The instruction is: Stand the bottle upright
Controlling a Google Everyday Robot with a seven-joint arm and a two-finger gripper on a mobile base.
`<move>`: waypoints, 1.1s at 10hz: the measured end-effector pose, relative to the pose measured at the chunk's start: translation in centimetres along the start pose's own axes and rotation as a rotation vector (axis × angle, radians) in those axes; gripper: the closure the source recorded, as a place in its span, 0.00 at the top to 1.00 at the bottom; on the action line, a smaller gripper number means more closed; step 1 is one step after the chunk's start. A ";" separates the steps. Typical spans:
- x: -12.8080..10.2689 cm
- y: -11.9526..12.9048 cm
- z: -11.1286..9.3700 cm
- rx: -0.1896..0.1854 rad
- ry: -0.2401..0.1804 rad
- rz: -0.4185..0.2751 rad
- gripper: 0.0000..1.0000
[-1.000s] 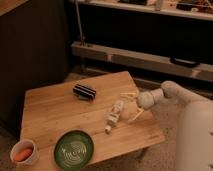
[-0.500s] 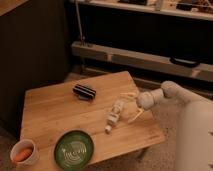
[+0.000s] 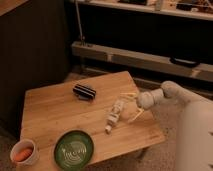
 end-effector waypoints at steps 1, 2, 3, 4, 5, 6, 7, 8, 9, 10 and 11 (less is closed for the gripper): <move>0.0 0.0 0.0 0.000 0.000 0.000 0.80; 0.0 0.0 0.0 0.000 0.000 0.000 0.80; 0.0 0.0 0.0 0.000 0.000 0.000 0.80; 0.0 0.0 0.0 0.000 0.000 0.000 0.80; 0.0 0.0 0.0 0.000 0.000 0.000 0.80; 0.0 0.0 0.0 0.000 0.000 0.000 0.80; 0.0 0.0 0.0 0.000 0.000 0.000 0.80; 0.0 0.0 0.0 0.000 0.000 0.000 0.80; 0.2 0.0 -0.2 0.000 -0.015 -0.009 0.80; 0.8 0.1 -0.8 0.008 -0.066 -0.047 0.80; 2.2 0.2 -1.7 0.027 -0.161 -0.127 0.80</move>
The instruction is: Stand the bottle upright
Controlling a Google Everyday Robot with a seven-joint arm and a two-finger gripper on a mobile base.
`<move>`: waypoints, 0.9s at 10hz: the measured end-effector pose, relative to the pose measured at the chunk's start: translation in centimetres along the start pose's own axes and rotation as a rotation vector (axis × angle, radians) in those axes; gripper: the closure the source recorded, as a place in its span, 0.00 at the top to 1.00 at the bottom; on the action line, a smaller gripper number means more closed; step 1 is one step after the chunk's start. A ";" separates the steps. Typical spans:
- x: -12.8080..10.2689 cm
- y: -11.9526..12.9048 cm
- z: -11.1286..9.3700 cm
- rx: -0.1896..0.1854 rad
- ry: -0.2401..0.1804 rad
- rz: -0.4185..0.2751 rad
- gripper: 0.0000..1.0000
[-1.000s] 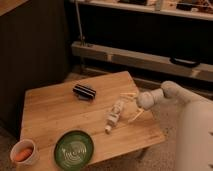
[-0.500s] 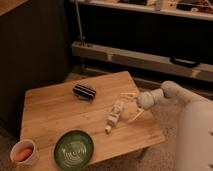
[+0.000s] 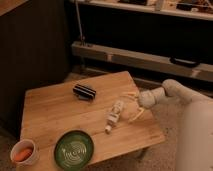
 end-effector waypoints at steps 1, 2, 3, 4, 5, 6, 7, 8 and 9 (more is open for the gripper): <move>1.4 0.3 -0.9 0.021 -0.074 -0.068 0.80; 2.9 0.9 -1.6 0.040 -0.137 -0.133 0.80; 5.1 1.7 -2.7 0.068 -0.215 -0.215 0.80; 6.0 2.2 -3.1 0.096 -0.248 -0.260 0.80; 6.8 2.8 -3.0 0.136 -0.282 -0.311 0.80; 7.2 3.1 -2.9 0.161 -0.303 -0.339 0.80; 7.2 3.1 -3.0 0.162 -0.304 -0.339 0.80; 7.2 3.0 -3.1 0.159 -0.306 -0.337 0.80; 7.2 3.0 -3.0 0.159 -0.307 -0.339 0.80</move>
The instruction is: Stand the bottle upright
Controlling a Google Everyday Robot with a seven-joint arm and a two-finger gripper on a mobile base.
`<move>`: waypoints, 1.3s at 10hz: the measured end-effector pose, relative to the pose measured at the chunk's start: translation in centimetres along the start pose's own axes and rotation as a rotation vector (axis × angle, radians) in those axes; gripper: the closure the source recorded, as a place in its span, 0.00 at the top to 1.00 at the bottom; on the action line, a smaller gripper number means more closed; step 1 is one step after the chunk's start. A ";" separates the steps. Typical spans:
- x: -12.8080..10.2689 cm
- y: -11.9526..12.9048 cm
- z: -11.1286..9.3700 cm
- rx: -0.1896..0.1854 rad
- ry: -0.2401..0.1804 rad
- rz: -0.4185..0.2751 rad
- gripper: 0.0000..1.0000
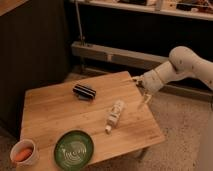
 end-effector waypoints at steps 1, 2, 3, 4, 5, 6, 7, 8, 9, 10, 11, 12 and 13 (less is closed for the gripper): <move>0.2 0.2 -0.1 -0.001 -0.011 -0.008 0.80; 0.7 0.4 -0.5 0.020 -0.064 -0.037 0.80; 2.1 1.1 -0.2 0.059 -0.164 -0.108 0.80; 3.6 1.7 0.8 0.113 -0.285 -0.187 0.80; 4.7 1.7 1.9 0.161 -0.376 -0.239 0.80; 5.6 1.6 3.3 0.214 -0.473 -0.291 0.80; 5.7 1.4 5.3 0.265 -0.527 -0.332 0.80; 5.2 0.8 6.4 0.287 -0.539 -0.334 0.80; 4.4 0.1 7.0 0.302 -0.537 -0.327 0.80; 3.4 -0.5 8.6 0.321 -0.512 -0.319 0.80; 2.8 -1.0 10.1 0.340 -0.486 -0.313 0.80; 2.3 -1.7 11.2 0.360 -0.468 -0.301 0.80; 2.1 -2.4 12.3 0.381 -0.445 -0.289 0.80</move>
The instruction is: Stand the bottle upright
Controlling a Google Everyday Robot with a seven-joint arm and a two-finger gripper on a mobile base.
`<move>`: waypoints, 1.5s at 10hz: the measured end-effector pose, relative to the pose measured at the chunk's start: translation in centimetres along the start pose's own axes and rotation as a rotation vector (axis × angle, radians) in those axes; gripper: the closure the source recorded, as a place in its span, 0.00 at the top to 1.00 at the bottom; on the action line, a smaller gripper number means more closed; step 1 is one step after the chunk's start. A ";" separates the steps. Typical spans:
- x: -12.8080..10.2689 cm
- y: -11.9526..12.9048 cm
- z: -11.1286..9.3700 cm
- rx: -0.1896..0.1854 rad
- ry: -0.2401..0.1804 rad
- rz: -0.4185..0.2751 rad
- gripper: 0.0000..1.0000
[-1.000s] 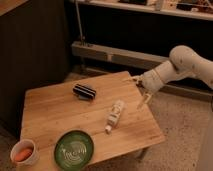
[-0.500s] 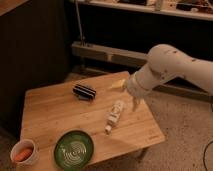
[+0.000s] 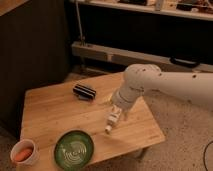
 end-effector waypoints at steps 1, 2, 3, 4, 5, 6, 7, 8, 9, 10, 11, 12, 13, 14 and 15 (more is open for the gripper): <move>0.4 -0.1 0.8 0.015 0.022 0.000 0.80; 1.1 -0.6 1.9 0.035 0.056 0.003 0.80; 2.1 -1.2 3.2 0.056 0.101 0.009 0.80; 3.5 -1.6 4.2 0.074 0.146 0.008 0.80; 4.7 -1.8 5.1 0.089 0.177 -0.001 0.80; 5.6 -1.9 5.9 0.099 0.202 -0.004 0.80; 6.3 -2.0 7.1 0.112 0.230 -0.004 0.80; 6.6 -1.8 8.1 0.111 0.242 -0.001 0.80; 6.7 -1.7 8.8 0.106 0.242 0.008 0.80; 6.3 -1.5 9.5 0.092 0.220 0.029 0.80; 5.8 -1.4 10.2 0.084 0.202 0.043 0.80; 5.4 -1.1 10.8 0.081 0.193 0.047 0.80; 4.8 -0.7 11.7 0.085 0.182 0.048 0.80; 4.2 -0.7 12.5 0.094 0.172 0.048 0.80; 3.7 -0.6 13.1 0.112 0.161 0.045 0.80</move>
